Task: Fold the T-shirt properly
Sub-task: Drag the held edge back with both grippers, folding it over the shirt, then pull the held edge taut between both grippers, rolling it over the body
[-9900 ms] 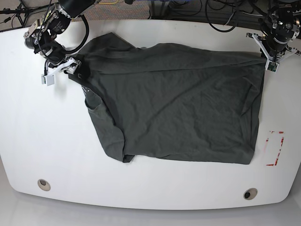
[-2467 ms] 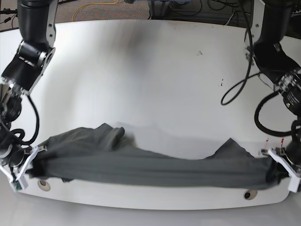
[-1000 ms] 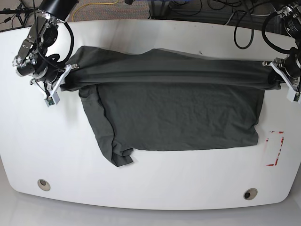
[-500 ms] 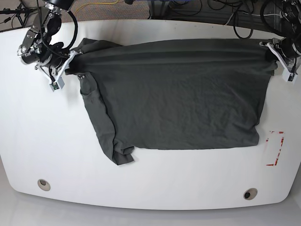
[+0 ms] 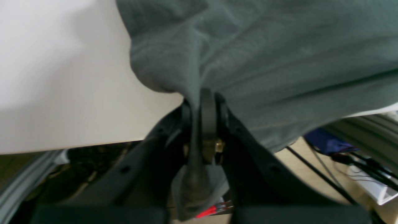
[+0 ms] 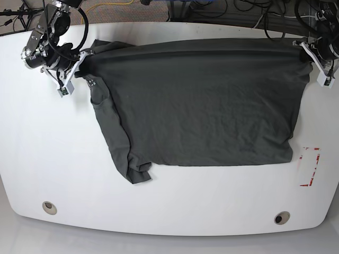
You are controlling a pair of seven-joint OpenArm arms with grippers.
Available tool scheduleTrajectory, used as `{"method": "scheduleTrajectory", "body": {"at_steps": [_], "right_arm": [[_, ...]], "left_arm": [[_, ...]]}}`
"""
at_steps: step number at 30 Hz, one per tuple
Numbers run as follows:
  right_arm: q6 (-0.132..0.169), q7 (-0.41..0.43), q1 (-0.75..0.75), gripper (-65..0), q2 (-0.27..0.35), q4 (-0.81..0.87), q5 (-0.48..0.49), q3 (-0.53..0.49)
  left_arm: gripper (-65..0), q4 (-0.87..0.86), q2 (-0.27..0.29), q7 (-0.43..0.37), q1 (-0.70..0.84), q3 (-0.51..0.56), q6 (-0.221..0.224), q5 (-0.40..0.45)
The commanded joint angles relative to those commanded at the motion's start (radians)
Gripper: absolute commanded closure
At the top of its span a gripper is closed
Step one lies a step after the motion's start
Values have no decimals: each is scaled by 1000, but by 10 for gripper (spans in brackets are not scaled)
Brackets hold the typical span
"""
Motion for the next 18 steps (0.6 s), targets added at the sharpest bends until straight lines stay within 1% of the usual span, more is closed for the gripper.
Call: {"method": "scheduleTrajectory", "body": {"at_steps": [5, 7, 11, 14, 18], "right_arm": [[0, 1, -11, 0, 0, 5, 8, 0], [0, 2, -6, 0, -9, 25, 9, 0], [0, 4, 48, 0, -21, 89, 9, 2], [0, 4, 92, 0, -26, 106, 9, 2], [0, 2, 161, 0, -26, 101, 6, 2]], "left_arm": [[-6, 2, -2, 0, -6, -3, -2, -2], [-6, 5, -2, 0, -15, -3, -3, -6], [-6, 25, -2, 0, -107, -2, -5, -6], [-6, 37, 3, 0, -184, 8, -5, -6], [-6, 38, 5, 0, -285, 54, -3, -6]]}}
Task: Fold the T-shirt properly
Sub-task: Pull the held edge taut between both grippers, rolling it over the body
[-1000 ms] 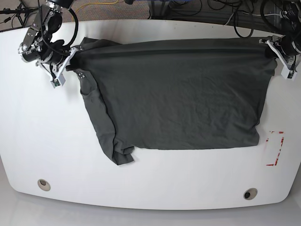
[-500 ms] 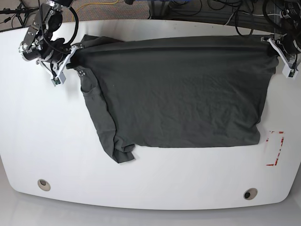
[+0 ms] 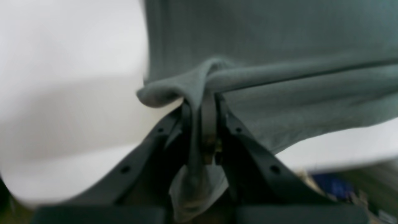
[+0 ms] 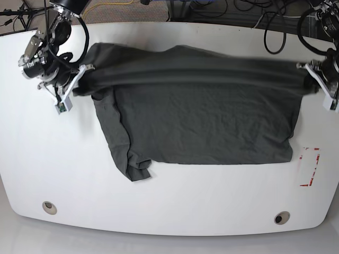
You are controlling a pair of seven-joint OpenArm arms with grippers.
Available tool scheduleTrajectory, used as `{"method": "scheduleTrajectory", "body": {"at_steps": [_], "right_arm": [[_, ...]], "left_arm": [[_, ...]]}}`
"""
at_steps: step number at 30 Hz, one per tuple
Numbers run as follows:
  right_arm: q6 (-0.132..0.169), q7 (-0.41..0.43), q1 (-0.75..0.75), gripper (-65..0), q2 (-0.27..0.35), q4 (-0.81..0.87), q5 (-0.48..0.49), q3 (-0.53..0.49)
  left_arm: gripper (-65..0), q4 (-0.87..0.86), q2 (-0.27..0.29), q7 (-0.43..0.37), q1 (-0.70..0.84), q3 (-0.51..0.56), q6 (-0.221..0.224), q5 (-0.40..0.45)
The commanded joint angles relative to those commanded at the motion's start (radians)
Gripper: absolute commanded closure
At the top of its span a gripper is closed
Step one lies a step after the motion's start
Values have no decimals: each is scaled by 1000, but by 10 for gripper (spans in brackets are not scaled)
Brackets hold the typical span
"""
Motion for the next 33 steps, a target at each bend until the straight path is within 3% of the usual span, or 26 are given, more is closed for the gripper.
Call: {"method": "scheduleTrajectory", "body": {"at_steps": [13, 22, 29, 33], "right_arm": [[0, -2, 233, 0, 6, -58, -6, -8], [0, 5, 247, 0, 23, -206, -6, -6], [0, 101, 281, 0, 21, -325, -6, -11], [0, 115, 342, 0, 26, -420, -8, -11]], "left_arm": [[-6, -5, -6, 0, -250, 20, 2, 3], [-6, -5, -34, 0, -227, 18, 2, 5], [-6, -8, -29, 0, -226, 15, 3, 6], [-6, -8, -29, 0, -229, 18, 3, 6]]}}
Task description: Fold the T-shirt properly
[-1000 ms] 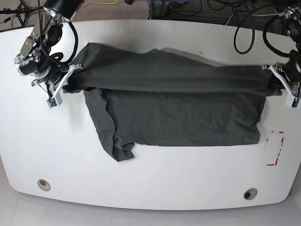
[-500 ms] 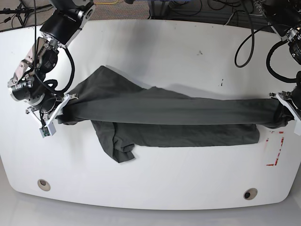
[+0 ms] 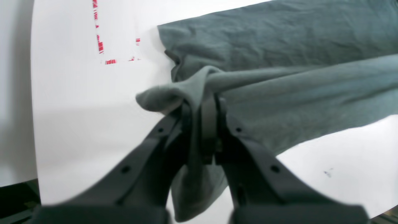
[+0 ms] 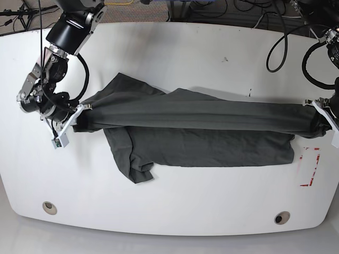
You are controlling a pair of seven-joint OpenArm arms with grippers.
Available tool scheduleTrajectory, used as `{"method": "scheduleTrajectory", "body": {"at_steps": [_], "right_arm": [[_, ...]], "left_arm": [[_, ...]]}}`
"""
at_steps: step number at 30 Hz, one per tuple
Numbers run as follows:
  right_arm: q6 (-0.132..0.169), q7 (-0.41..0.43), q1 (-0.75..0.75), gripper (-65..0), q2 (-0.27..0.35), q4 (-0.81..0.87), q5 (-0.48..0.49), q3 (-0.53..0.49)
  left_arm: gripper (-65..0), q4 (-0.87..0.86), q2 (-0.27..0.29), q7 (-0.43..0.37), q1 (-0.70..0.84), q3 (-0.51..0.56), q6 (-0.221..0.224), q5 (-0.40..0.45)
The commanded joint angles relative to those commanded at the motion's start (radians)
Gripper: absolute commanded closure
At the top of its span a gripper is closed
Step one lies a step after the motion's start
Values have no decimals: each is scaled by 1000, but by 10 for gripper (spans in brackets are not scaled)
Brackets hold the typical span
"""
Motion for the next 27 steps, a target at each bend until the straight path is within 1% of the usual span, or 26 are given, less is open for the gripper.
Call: {"method": "scheduleTrajectory", "body": {"at_steps": [5, 10, 12, 14, 15, 18, 19, 20, 21, 22, 25, 27], "right_arm": [[0, 9, 68, 0, 3, -87, -2, 0], [0, 71, 106, 0, 0, -189, -2, -6], [0, 107, 123, -3, 2, -242, -2, -46], [0, 146, 138, -24, 3, -284, -2, -87], [0, 164, 141, -43, 3, -301, -2, -103], [0, 218, 143, -170, 3, -358, -2, -121], [0, 233, 144, -231, 3, -382, -2, -121], [0, 241, 146, -268, 3, -393, -2, -121], [0, 250, 146, -322, 3, -405, -2, -121], [0, 264, 146, -387, 5, -411, -2, -121], [0, 272, 141, -482, 21, -411, 5, -121], [0, 270, 138, -509, 32, -411, 9, -120]], "left_arm": [[-6, 0, 0, 0, -23, 2, 0, 0], [-6, -17, 0, 0, -41, 2, 0, 0], [-6, -40, 0, 0, -43, 2, 2, 0], [-6, -61, 0, 0, -43, 2, 2, 0], [-6, -72, 0, 0, -44, 2, 2, 0], [-6, -95, 0, 0, -69, 2, 2, 0], [-6, -101, 0, 0, -72, 2, 2, 0], [-6, -106, 0, 0, -74, 2, 2, 0], [-6, -112, 0, 0, -74, 2, 2, 0], [-6, -117, 0, 0, -77, 0, 2, 0], [-6, -124, -3, 0, -77, -2, 2, 0], [-6, -126, -3, 0, -77, -2, 2, 0]]}}
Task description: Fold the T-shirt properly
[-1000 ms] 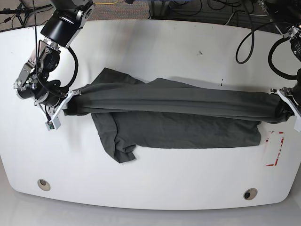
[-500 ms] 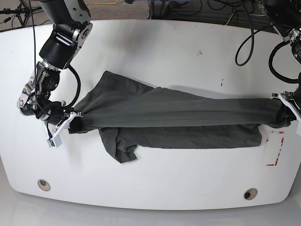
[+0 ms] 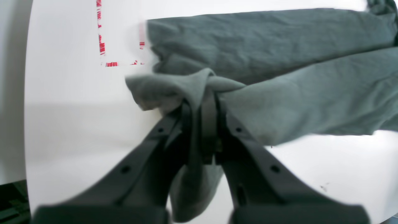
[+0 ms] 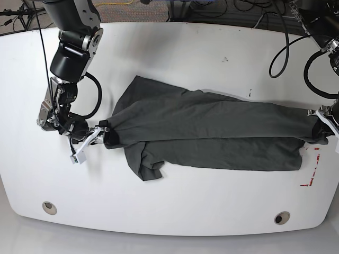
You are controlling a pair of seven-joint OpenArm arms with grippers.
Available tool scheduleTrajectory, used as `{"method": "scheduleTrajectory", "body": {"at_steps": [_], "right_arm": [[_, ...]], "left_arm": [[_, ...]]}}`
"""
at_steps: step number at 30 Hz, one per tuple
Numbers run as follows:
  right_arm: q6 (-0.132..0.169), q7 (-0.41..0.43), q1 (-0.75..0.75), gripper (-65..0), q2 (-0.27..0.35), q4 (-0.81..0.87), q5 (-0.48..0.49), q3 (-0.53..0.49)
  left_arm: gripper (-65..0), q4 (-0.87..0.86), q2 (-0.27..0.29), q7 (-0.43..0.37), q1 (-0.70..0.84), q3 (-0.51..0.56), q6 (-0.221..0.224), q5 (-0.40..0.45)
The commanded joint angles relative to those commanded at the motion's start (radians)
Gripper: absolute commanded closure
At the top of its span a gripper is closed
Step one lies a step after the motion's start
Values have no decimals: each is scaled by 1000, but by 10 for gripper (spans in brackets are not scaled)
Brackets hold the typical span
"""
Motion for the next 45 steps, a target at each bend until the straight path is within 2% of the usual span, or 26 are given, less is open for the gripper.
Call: {"method": "scheduleTrajectory", "body": {"at_steps": [4, 8, 13, 19, 23, 27, 29, 33, 35, 39, 45], "right_arm": [[0, -34, -37, -517, 28, 31, 31, 3], [0, -37, -110, -517, 44, 103, 121, 3], [0, -92, -196, -517, 77, 206, 311, 3], [0, -97, -252, -517, 86, 256, 479, 3], [-33, -95, -224, -517, 83, 233, 474, 2], [-35, -95, -158, -515, 72, 175, 428, -5], [-36, -98, -132, -499, 64, 157, 419, -5], [-39, -104, -126, -415, 60, 153, 416, -8], [-39, -121, -130, -398, 57, 153, 416, -12], [-33, -161, -189, -395, 52, 196, 422, -23], [-31, -163, -338, -395, 28, 359, 422, -11]], "left_arm": [[-6, 0, -2, 0, 0, -2, 0, 0], [-6, -11, -2, 0, 2, -2, 0, 0], [-6, -11, 0, 0, 5, -2, 0, 0], [-6, -11, 2, 0, 8, 0, 0, 0], [-6, -11, 0, 0, 8, 0, 0, 0], [-6, -11, -3, 0, 8, 0, 0, 0], [-6, -11, -5, 0, 9, 0, 0, 0], [-6, -11, -5, 0, 9, -2, 0, 0], [-6, -11, -5, 0, 9, -2, 0, 0], [-6, -11, -5, 0, 9, -2, 0, 0], [-6, -11, -3, 0, 9, -2, 0, 0]]}}
